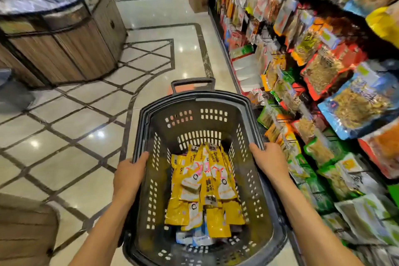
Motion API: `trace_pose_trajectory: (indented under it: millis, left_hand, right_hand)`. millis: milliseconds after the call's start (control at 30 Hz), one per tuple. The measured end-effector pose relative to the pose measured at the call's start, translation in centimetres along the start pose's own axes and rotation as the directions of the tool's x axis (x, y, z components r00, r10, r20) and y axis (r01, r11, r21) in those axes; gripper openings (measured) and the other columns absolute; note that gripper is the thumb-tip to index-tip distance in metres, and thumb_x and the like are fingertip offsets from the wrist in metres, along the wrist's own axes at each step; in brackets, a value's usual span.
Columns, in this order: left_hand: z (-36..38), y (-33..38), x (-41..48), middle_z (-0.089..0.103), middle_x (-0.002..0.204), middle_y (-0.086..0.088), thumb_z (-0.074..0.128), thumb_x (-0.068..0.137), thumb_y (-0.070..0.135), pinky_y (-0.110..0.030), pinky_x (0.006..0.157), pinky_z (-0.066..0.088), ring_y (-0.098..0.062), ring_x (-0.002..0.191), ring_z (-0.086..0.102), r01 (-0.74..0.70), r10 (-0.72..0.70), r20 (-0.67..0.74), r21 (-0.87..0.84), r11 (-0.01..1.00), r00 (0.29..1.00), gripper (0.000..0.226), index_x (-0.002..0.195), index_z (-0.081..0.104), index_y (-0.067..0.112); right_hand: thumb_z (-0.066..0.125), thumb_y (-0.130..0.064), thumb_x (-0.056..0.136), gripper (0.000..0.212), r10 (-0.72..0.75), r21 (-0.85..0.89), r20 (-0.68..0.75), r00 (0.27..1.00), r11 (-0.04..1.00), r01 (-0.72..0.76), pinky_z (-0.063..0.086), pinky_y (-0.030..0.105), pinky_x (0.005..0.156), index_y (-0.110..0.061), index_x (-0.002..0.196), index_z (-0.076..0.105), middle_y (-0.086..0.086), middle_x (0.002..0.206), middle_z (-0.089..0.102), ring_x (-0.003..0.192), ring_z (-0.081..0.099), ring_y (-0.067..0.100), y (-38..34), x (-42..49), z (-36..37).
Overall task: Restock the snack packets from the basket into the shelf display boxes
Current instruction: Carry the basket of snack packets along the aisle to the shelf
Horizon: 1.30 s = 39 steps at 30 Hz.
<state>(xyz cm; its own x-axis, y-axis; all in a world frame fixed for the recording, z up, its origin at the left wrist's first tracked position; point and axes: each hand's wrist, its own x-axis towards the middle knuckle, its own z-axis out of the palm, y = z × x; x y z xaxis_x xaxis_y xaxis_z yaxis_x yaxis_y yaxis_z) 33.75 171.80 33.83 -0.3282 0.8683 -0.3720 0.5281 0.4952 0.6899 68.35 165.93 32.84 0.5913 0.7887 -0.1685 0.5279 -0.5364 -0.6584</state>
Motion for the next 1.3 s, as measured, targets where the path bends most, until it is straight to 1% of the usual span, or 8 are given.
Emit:
trace_pose_trajectory:
  millis: [400,533,667,800,933,1033,1167,1300]
  left_hand:
    - [12.7,21.2,22.1,0.073,0.079,-0.011,0.057,0.069,0.075,-0.05,0.079,0.058,-0.035,0.075,0.069,0.088,-0.088,0.001,-0.058,0.994,0.996,0.068,0.08,0.071,0.009]
    - [18.9,27.7,31.8,0.074,0.09,-0.014,0.056,0.067,0.08,-0.049,0.081,0.058,-0.036,0.082,0.069,0.079,-0.077,0.032,-0.078,0.994,0.997,0.08,0.091,0.072,0.006]
    - [22.9,36.4,37.5,0.072,0.079,-0.014,0.062,0.079,0.063,-0.046,0.076,0.057,-0.034,0.074,0.068,0.039,-0.034,0.064,-0.074,0.997,0.997,0.059,0.08,0.07,0.005]
    - [26.3,43.5,45.1,0.076,0.098,-0.014,0.058,0.069,0.074,-0.047,0.08,0.058,-0.034,0.084,0.071,-0.022,0.027,0.069,-0.078,0.997,0.997,0.08,0.111,0.073,0.007]
    - [30.7,52.0,50.7,0.074,0.08,-0.013,0.057,0.07,0.072,-0.052,0.078,0.058,-0.035,0.076,0.07,-0.033,0.037,0.088,-0.04,0.999,0.995,0.07,0.085,0.073,0.005]
    - [33.3,57.0,54.3,0.072,0.075,-0.015,0.059,0.071,0.068,-0.051,0.074,0.057,-0.035,0.071,0.068,-0.018,0.019,0.017,-0.069,0.997,1.0,0.07,0.082,0.071,0.0]
    - [35.3,61.3,58.1,0.071,0.076,-0.016,0.058,0.072,0.068,-0.051,0.075,0.057,-0.036,0.072,0.068,0.046,-0.049,-0.049,-0.074,0.996,0.998,0.071,0.082,0.068,-0.001]
    - [37.3,65.5,62.4,0.071,0.079,-0.013,0.06,0.078,0.065,-0.049,0.078,0.057,-0.033,0.074,0.067,0.095,-0.105,-0.096,-0.104,0.99,0.99,0.061,0.082,0.069,0.004]
  right_hand:
    - [0.06,-0.04,0.09,0.051,0.026,-0.087,-0.039,0.999,0.996,-0.029,0.024,0.029,0.044,-0.013,0.053,0.037,0.003,0.051,0.043,0.048,0.042,0.018,-10.6,30.8,-1.4]
    - [0.061,-0.038,0.089,0.043,0.068,-0.083,-0.09,0.994,0.994,-0.076,0.028,0.034,0.048,-0.003,0.064,0.057,0.005,0.054,0.051,0.06,0.056,0.032,-12.4,41.6,-0.3]
    - [0.063,-0.033,0.091,0.048,0.109,-0.043,-0.106,0.988,0.993,-0.114,0.024,0.033,0.046,-0.018,0.05,0.04,-0.001,0.048,0.042,0.051,0.048,0.025,-15.5,51.0,-0.8]
    - [0.063,-0.032,0.089,0.046,0.158,0.014,-0.117,0.98,0.987,-0.158,0.026,0.034,0.048,-0.015,0.052,0.042,0.001,0.05,0.043,0.049,0.041,0.018,-17.9,60.0,-1.3]
    - [0.061,-0.042,0.087,0.043,0.2,0.023,-0.108,0.974,0.98,-0.199,0.03,0.036,0.057,-0.015,0.058,0.043,0.003,0.057,0.045,0.062,0.047,0.029,-18.8,71.4,-1.0]
    - [0.056,-0.051,0.084,0.04,0.149,0.045,-0.058,0.987,0.988,-0.146,0.031,0.035,0.059,-0.022,0.062,0.04,-0.002,0.06,0.04,0.069,0.049,0.027,-20.3,79.9,-0.3]
    - [0.055,-0.05,0.088,0.05,0.145,0.033,0.006,0.989,0.989,-0.145,0.041,0.035,0.065,-0.005,0.107,0.065,0.005,0.071,0.059,0.078,0.061,0.032,-23.0,87.9,-0.3]
    - [0.053,-0.057,0.08,0.055,0.066,-0.018,0.029,0.997,0.998,-0.066,0.053,0.04,0.07,-0.007,0.096,0.07,0.013,0.08,0.069,0.081,0.064,0.035,-26.6,96.3,1.0]
